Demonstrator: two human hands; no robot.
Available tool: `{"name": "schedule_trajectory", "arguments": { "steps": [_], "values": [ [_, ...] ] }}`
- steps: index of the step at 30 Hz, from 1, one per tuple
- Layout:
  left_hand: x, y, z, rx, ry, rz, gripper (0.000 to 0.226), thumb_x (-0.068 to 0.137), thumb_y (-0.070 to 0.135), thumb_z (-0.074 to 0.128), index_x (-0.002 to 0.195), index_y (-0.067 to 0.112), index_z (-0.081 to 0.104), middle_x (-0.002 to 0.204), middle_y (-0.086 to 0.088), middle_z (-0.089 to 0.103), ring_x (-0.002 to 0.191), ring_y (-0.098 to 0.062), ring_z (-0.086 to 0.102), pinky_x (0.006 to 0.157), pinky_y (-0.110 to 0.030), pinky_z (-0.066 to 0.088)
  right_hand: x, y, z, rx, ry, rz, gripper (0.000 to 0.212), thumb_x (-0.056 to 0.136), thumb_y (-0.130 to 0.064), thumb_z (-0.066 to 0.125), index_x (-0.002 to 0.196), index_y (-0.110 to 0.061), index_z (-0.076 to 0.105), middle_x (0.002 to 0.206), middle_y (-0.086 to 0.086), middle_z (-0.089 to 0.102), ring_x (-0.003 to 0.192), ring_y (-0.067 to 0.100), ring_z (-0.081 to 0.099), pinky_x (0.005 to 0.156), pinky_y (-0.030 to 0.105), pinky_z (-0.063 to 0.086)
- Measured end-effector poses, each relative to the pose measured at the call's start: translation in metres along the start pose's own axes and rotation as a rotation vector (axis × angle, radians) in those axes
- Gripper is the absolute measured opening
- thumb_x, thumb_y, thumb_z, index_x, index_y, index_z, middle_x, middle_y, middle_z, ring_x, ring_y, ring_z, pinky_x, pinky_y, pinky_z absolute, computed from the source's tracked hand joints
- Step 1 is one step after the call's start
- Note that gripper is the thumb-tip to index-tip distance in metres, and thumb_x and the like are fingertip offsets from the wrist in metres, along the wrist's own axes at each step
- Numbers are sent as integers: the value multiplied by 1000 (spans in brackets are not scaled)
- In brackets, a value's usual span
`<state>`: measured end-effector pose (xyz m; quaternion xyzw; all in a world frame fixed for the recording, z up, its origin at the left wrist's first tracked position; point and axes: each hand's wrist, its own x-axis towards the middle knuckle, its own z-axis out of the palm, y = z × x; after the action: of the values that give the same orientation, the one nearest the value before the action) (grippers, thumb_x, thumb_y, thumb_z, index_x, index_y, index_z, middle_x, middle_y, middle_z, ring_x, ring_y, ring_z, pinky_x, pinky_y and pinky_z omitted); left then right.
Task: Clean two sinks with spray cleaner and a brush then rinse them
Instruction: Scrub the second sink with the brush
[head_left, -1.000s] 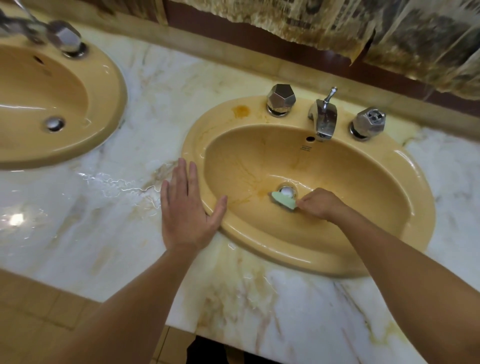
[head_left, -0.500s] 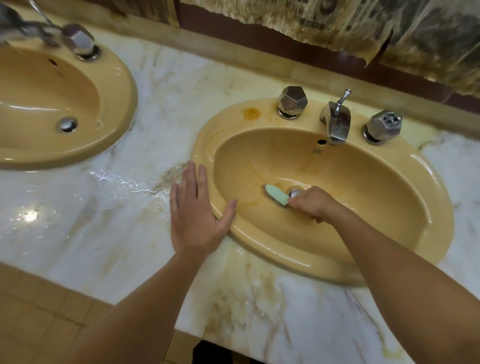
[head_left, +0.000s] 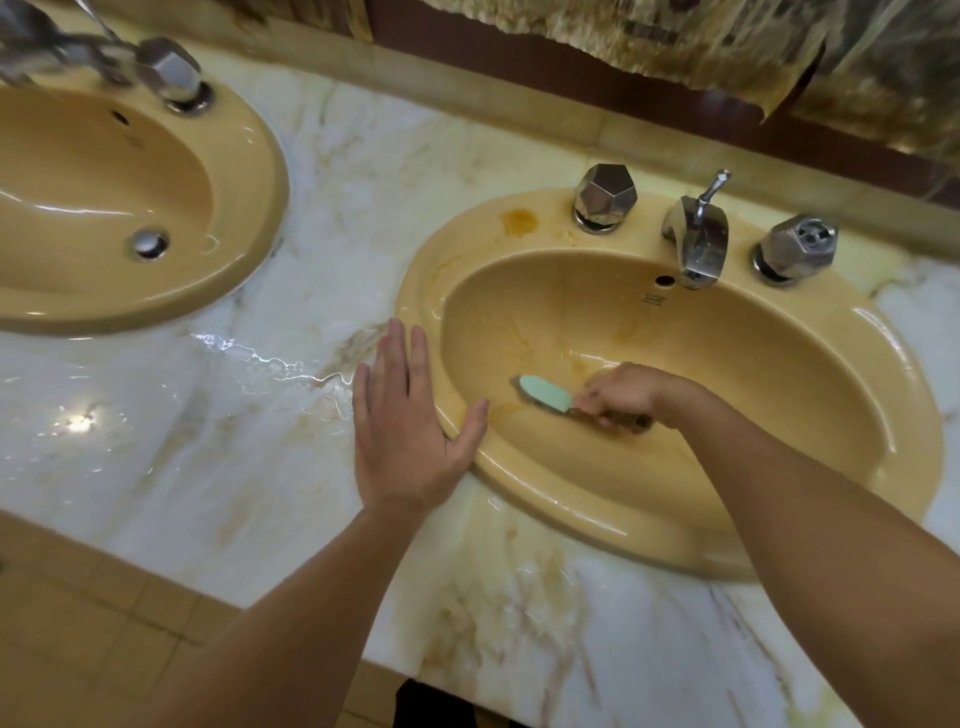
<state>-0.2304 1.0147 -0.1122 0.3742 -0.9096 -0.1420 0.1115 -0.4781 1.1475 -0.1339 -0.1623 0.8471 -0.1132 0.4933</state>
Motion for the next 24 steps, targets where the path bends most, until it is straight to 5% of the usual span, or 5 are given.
{"name": "schedule_trajectory", "arguments": {
  "steps": [4,9,13,16,24],
  "values": [
    [0,-1,0,-3,3,2,91,92,68,36,161,11,19,170,-7,7,157,-19,9,125,-48,13,10,3,-6,-166,389,-44,25,95,-40,54,98,-28,76,84,0,67,77,20,59,57,27,41],
    [1,-1,1,-3,1,5,90,93,67,36,161,11,18,170,-7,7,157,-18,9,125,-49,14,8,12,-14,-315,478,-56,30,96,-43,52,109,-29,74,106,3,71,91,24,61,79,33,51],
    [0,-1,1,-5,7,1,90,93,67,36,161,11,18,170,-8,8,156,-19,9,125,-49,14,9,19,-19,-314,289,-38,32,92,-43,54,98,-23,78,102,7,71,88,25,63,71,33,48],
    [0,0,0,-11,5,-1,90,93,67,36,161,10,19,170,-8,8,156,-19,10,125,-49,14,4,26,-22,-351,514,-36,29,97,-42,49,109,-31,73,110,8,68,97,27,60,76,32,45],
    [0,0,0,2,-3,-4,91,93,68,35,161,11,18,170,-8,6,157,-19,9,125,-48,13,3,41,-24,-331,436,-20,31,97,-41,52,111,-25,74,105,8,70,95,27,60,75,30,47]
  ]
}}
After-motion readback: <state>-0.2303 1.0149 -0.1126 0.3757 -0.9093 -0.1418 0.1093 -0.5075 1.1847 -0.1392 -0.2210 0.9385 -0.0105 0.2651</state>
